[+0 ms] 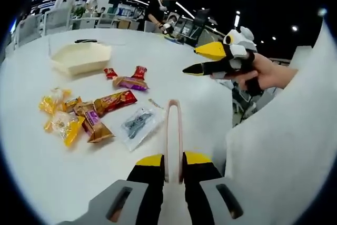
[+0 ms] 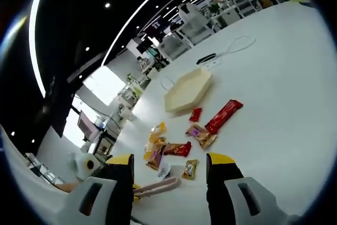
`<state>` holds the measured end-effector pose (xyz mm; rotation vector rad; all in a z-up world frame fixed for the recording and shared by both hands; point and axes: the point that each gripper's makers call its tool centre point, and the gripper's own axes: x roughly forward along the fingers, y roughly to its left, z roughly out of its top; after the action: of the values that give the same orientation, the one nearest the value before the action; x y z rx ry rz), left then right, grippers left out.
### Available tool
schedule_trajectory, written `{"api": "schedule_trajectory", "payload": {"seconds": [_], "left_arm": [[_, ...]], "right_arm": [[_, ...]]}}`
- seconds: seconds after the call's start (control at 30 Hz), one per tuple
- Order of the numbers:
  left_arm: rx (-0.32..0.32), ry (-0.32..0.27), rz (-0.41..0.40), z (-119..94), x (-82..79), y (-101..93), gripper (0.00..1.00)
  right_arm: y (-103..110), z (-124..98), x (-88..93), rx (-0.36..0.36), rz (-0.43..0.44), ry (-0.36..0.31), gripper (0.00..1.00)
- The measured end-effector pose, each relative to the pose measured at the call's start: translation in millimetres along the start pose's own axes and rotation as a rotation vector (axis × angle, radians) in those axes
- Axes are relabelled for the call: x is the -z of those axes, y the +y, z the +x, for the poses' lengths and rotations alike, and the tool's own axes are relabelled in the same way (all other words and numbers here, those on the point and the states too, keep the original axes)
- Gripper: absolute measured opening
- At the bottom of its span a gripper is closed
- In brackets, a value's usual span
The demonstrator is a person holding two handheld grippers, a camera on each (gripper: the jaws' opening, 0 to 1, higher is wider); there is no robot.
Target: Place the target food into the container with the food tongs after gripping and lifting it, then release it inside without dropping or visibly crushing the food.
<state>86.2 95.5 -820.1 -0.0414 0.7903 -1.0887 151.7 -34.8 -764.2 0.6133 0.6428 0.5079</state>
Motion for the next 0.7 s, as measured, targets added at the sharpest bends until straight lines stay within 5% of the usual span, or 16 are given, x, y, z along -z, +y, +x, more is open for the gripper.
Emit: {"api": "schedule_trajectory", "payload": {"seconds": [0.3, 0.7], "left_arm": [[0.020, -0.060, 0.022, -3.4, -20.7, 0.3, 0.11], [0.085, -0.172, -0.062, -15.6, -59.0, -2.8, 0.12]], "right_arm": [[2.3, 4.9, 10.6, -0.007, -0.002, 0.011, 0.55], [12.8, 3.3, -3.1, -0.068, -0.016, -0.033, 0.54]]}}
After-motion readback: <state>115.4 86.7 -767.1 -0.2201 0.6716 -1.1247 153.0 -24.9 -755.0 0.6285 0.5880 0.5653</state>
